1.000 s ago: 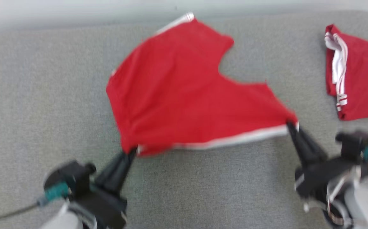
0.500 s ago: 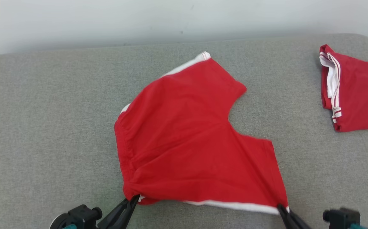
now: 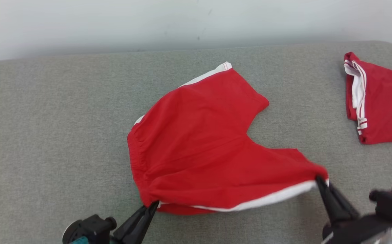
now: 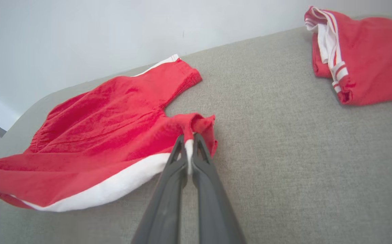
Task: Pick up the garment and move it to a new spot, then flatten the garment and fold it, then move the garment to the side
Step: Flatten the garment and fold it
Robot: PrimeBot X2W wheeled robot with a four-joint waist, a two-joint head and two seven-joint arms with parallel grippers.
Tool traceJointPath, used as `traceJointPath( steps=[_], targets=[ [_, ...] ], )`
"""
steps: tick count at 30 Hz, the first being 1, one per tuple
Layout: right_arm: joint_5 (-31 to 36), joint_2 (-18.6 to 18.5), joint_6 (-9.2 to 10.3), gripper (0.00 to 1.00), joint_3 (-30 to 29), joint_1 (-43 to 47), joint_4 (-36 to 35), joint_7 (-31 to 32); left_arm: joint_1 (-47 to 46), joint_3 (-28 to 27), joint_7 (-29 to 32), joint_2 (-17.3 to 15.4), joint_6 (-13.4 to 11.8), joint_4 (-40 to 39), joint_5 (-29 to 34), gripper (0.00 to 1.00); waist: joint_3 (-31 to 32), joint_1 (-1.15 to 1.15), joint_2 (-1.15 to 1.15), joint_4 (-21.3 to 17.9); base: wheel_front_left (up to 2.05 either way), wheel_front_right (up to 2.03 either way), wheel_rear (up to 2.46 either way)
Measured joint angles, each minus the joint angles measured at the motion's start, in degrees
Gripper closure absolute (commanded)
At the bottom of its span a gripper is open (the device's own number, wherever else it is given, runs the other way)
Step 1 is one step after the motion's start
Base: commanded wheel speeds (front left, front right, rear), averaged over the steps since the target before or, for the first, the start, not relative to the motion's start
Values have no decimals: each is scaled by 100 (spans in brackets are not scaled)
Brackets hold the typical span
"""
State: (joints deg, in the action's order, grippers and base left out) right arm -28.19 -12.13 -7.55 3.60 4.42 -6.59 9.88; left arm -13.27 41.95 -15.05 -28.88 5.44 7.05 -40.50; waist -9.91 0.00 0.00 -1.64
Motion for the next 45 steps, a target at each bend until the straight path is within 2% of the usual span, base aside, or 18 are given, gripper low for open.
traceJointPath(
  steps=[5,10,19,22,23,30,37,38,39,40,41,45],
  targets=[
    [-130,-79,1,100,-92,-819,411,149,-175,-109,0,160,60,-10,149,100,-10,0,0,133,0,0,0],
    [27,-432,0,100,181,-1816,1004,74,-573,-131,0,382,112,120,202,100,-91,1,0,345,0,0,0],
    [235,-699,0,100,597,-3841,2542,-81,-1534,-363,1,853,169,831,116,100,-542,1,1,701,0,0,0],
    [312,-692,0,100,739,-4534,3169,-159,-1903,-408,1,1032,172,1106,89,100,-729,1,0,820,0,0,0],
    [312,-692,0,100,739,-4534,3169,-159,-1903,-408,1,1032,172,1106,89,100,-729,1,0,820,0,0,0],
    [583,-565,0,100,947,-5885,4726,-493,-2720,-350,0,1377,205,1683,-32,100,-1161,2,0,1101,0,0,0],
    [662,-347,0,100,1110,-6650,5929,-866,-3070,-285,0,1548,207,2093,-80,100,-1460,1,1,1353,0,0,0],
    [692,-336,0,64,1180,-6703,6022,-954,-3082,-291,0,1572,207,2139,-76,100,-1485,1,1,1383,0,0,0],
    [721,-323,0,0,1233,-6750,6121,-1032,-3087,-305,0,1595,207,2180,-69,88,-1503,1,1,1409,0,0,0],
    [712,-303,0,0,1257,-6795,6217,-1101,-3095,-320,1,1602,207,2197,-36,34,-1515,1,1,1430,0,0,0],
    [698,-292,0,0,1300,-6821,6314,-1158,-3106,-345,0,1604,207,2203,16,0,-1516,1,1,1441,0,0,0],
    [582,-290,0,0,1522,-6828,6544,-1394,-3047,-503,0,1631,210,2212,236,0,-1440,0,1,1425,0,0,0]
  ],
)
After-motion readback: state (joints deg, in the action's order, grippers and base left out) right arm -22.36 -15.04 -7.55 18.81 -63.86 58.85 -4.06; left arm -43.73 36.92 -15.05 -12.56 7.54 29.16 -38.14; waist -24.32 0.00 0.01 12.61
